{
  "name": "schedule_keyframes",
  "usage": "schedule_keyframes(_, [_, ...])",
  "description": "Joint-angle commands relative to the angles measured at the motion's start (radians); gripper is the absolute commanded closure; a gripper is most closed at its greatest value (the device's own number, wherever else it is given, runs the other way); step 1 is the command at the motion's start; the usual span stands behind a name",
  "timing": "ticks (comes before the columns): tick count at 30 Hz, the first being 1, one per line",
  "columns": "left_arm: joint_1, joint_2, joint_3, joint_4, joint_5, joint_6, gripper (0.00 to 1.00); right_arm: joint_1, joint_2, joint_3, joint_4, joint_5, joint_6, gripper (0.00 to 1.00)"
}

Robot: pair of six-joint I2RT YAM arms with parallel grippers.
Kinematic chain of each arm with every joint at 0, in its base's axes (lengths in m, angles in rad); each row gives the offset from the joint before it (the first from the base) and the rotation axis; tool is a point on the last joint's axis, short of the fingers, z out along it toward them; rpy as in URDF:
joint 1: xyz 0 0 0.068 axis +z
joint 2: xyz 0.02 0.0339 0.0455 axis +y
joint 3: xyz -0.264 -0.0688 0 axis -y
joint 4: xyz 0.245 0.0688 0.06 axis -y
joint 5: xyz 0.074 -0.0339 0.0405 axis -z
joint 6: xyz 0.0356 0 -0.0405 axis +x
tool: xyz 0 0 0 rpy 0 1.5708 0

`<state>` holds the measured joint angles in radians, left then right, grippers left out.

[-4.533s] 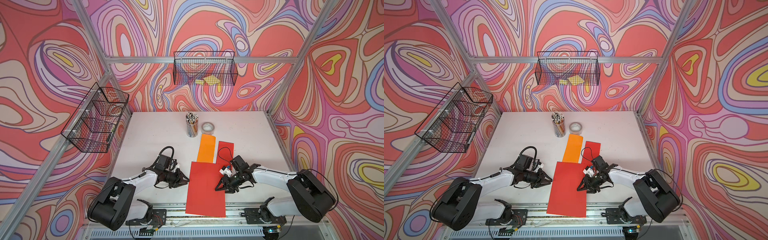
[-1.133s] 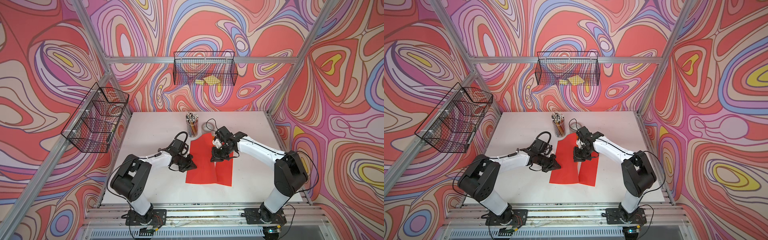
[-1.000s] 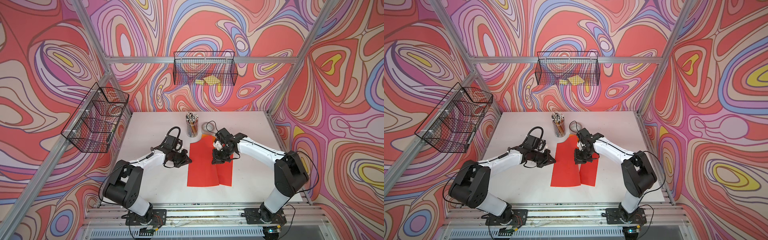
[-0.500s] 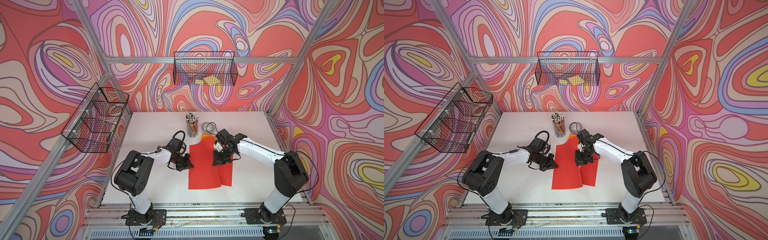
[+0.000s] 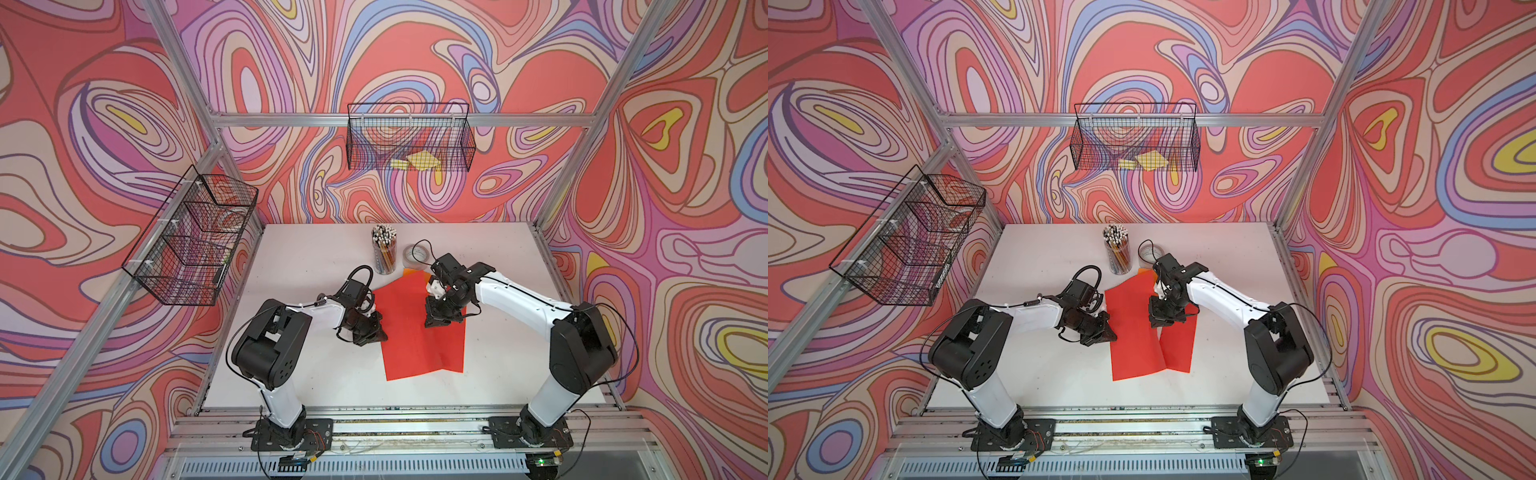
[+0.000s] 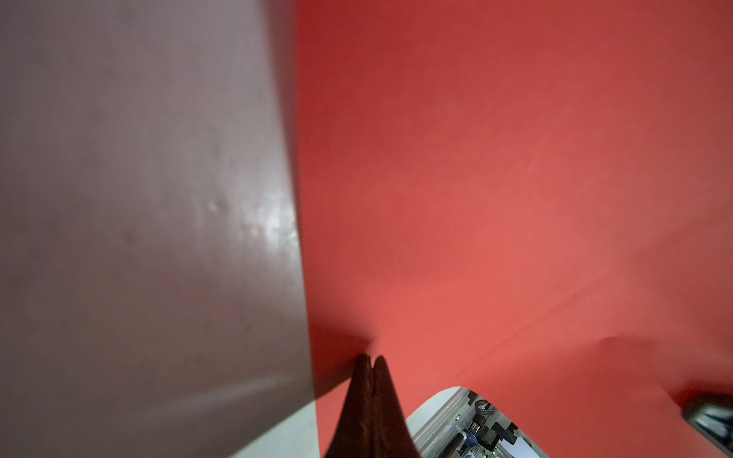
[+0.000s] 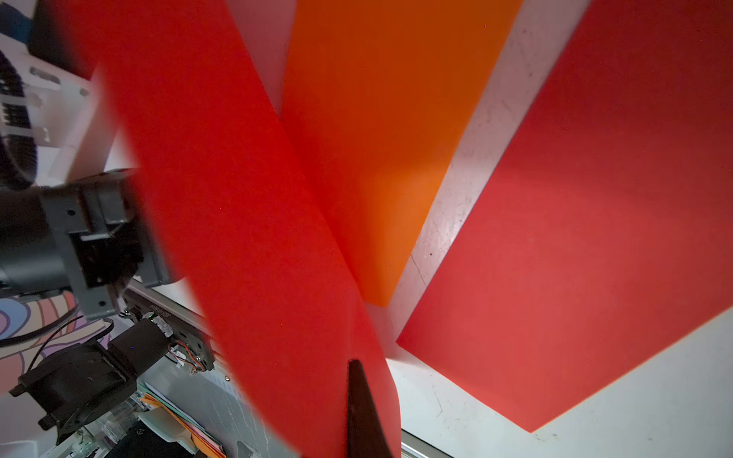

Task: Fold the rectangular paper in half along the long edge
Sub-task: Fold the paper.

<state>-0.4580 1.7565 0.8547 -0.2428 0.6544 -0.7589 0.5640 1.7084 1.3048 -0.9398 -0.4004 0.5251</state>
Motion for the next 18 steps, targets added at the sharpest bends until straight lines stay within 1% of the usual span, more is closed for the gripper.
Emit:
schedule_keyframes(1, [-0.016,0.05,-0.027,-0.045,-0.063,0.006,1.0,0.012,0.006,0.031,-0.015,0.008,-0.001,1.0])
schedule_keyframes(7, [-0.019,0.047,-0.027,-0.045,-0.064,0.003,1.0,0.048,0.025,0.072,-0.005,-0.001,0.024,1.0])
schedule_keyframes(14, [-0.021,0.041,-0.037,-0.043,-0.067,0.001,1.0,0.097,0.058,0.085,0.051,-0.025,0.059,1.0])
schedule_keyframes(15, [-0.021,0.041,-0.041,-0.042,-0.067,0.001,1.0,0.101,0.089,0.089,0.053,-0.02,0.063,1.0])
schedule_keyframes(18, [-0.021,0.039,-0.044,-0.041,-0.067,0.001,1.0,0.113,0.11,0.093,0.066,-0.019,0.075,1.0])
